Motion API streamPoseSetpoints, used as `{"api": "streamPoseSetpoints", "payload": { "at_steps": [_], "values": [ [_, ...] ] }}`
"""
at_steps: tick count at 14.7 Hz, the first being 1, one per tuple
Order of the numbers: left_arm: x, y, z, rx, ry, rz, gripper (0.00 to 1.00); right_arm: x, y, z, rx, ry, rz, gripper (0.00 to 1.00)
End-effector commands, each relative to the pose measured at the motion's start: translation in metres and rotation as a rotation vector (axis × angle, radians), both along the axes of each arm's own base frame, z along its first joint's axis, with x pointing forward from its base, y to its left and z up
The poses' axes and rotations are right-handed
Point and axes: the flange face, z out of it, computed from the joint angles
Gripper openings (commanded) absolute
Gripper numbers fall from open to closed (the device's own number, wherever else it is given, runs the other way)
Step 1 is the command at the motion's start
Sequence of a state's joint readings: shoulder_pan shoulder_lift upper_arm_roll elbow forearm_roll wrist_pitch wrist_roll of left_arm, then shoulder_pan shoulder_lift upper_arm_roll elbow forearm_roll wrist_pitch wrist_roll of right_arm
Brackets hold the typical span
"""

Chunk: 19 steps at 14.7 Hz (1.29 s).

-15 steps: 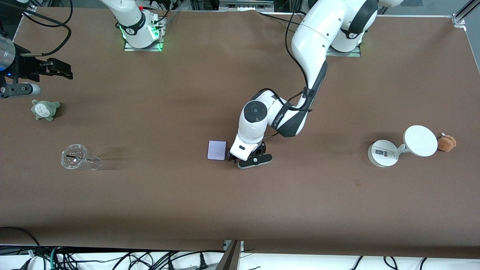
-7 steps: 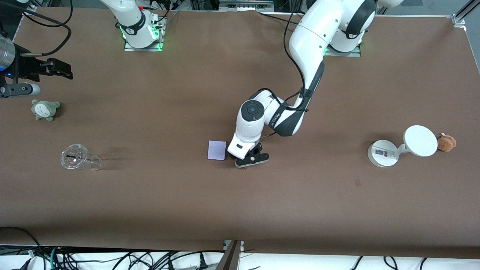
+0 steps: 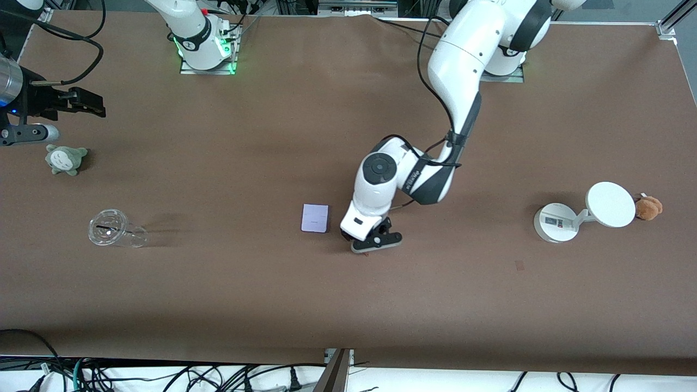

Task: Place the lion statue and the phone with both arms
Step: 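Grasp the lion statue with the left gripper and lift it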

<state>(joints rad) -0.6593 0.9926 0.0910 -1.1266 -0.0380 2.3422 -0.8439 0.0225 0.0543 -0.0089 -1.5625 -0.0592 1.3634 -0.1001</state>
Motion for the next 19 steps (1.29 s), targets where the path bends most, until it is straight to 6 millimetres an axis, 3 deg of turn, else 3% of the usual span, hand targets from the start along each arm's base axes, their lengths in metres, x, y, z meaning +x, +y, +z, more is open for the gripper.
{"api": "streamPoseSetpoints", "payload": {
  "at_steps": [1, 3, 5, 8, 11, 15, 18, 19],
  "values": [
    [0.011, 0.048, 0.038, 0.036, 0.011, -0.031, 0.00, 0.003, 0.007, 0.002, 0.019, -0.006, -0.001, 1.00],
    [0.011, 0.101, 0.043, 0.083, 0.050, -0.132, 0.00, 0.006, 0.013, 0.005, 0.058, -0.014, -0.037, 0.99],
    [0.023, 0.157, 0.062, 0.093, 0.055, -0.142, 0.00, 0.014, 0.030, -0.004, 0.078, 0.000, -0.059, 0.99],
    [0.024, 0.233, 0.068, 0.106, 0.086, -0.143, 0.00, 0.030, 0.075, -0.023, 0.062, -0.014, -0.075, 0.99],
    [0.004, 0.289, 0.073, 0.116, 0.120, -0.185, 0.00, 0.045, 0.118, -0.055, 0.053, -0.022, -0.063, 1.00],
    [-0.002, 0.353, 0.074, 0.122, 0.135, -0.189, 0.00, 0.068, 0.181, -0.121, 0.043, -0.046, -0.050, 1.00],
    [-0.018, 0.374, 0.047, 0.126, 0.105, -0.178, 0.00, 0.077, 0.236, -0.182, 0.025, -0.070, -0.088, 1.00],
    [-0.030, 0.384, 0.031, 0.126, 0.081, -0.166, 0.00, 0.080, 0.269, -0.217, 0.023, -0.103, -0.110, 1.00]
  ]
}}
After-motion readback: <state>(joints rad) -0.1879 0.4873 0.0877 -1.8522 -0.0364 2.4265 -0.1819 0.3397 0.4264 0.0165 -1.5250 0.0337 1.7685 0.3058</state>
